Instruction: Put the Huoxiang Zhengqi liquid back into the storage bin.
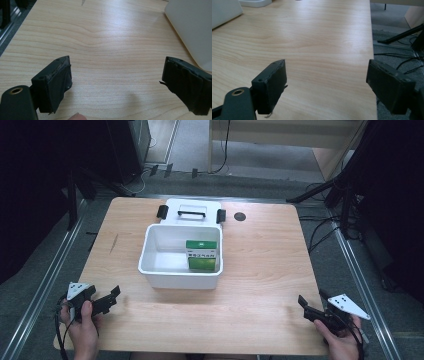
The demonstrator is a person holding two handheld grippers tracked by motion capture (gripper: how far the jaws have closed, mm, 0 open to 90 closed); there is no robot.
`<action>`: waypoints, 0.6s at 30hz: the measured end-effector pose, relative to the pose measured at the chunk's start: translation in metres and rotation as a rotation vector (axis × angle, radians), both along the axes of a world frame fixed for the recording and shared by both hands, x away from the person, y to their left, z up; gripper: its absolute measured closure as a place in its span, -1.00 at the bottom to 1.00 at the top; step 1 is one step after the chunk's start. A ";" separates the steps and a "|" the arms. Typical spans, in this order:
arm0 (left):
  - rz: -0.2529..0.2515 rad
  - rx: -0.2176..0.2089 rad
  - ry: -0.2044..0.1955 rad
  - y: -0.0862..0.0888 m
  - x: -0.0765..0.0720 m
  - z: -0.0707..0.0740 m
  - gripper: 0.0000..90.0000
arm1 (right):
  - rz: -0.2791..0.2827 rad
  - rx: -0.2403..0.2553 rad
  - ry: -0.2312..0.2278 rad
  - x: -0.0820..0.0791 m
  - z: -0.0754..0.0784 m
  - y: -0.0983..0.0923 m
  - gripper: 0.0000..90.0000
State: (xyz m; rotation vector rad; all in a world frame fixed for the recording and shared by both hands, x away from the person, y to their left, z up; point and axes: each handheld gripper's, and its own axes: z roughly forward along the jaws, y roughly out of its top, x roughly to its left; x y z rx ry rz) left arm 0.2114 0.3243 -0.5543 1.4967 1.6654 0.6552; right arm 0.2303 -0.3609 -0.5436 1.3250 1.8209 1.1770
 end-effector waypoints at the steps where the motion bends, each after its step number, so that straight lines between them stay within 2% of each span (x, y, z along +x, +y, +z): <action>1: 0.001 0.001 0.000 0.000 0.000 0.000 -0.79 | -0.002 0.000 0.003 -0.002 -0.001 -0.002 -0.62; 8: -0.001 0.001 -0.001 0.000 0.000 0.000 -0.79 | -0.024 0.029 -0.037 -0.016 -0.001 -0.010 -0.64; 12: -0.004 0.003 -0.001 0.000 0.000 0.000 -0.79 | 0.028 0.048 0.000 -0.018 -0.002 -0.008 -0.67; 15: -0.004 0.004 0.000 -0.001 0.000 0.000 -0.79 | 0.024 0.042 -0.022 -0.020 -0.001 -0.005 -0.67; 18: -0.005 0.008 0.002 -0.001 0.000 0.000 -0.79 | 0.019 0.030 -0.026 -0.021 -0.001 -0.002 -0.68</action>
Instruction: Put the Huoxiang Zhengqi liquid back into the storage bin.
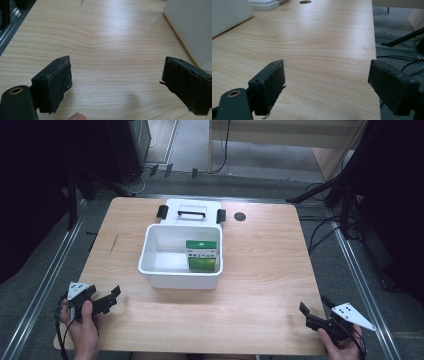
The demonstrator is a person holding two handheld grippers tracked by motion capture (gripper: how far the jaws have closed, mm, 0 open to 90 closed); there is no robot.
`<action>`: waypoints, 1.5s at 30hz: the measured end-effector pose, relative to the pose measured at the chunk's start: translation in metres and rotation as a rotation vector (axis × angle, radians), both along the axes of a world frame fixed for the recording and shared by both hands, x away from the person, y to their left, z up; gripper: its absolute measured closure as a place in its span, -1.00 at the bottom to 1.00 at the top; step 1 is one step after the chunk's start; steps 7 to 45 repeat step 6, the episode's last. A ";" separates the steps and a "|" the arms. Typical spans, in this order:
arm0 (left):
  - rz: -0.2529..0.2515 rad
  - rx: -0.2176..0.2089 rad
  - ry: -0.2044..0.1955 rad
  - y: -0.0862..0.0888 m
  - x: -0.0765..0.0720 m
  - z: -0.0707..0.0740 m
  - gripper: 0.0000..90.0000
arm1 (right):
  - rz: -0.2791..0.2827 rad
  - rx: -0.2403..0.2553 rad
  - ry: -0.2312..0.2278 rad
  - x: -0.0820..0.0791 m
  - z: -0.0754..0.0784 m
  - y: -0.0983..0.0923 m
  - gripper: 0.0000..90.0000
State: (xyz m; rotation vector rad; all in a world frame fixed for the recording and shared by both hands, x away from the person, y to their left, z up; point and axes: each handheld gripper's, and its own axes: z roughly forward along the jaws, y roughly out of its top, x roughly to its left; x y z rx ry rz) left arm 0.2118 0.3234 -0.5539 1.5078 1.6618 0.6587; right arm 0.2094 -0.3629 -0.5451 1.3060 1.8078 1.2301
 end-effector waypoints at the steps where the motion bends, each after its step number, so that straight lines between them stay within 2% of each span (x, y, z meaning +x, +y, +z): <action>1: 0.000 0.000 0.000 0.000 0.000 0.000 -0.79 | -0.003 -0.003 0.000 0.000 0.000 0.001 -0.68; 6: 0.001 -0.001 0.000 0.000 0.000 0.000 -0.79 | -0.013 0.017 -0.003 -0.001 0.000 -0.001 -0.69; 45: 0.001 -0.001 0.000 0.000 0.000 0.000 -0.79 | -0.013 0.017 -0.003 -0.001 0.000 -0.001 -0.69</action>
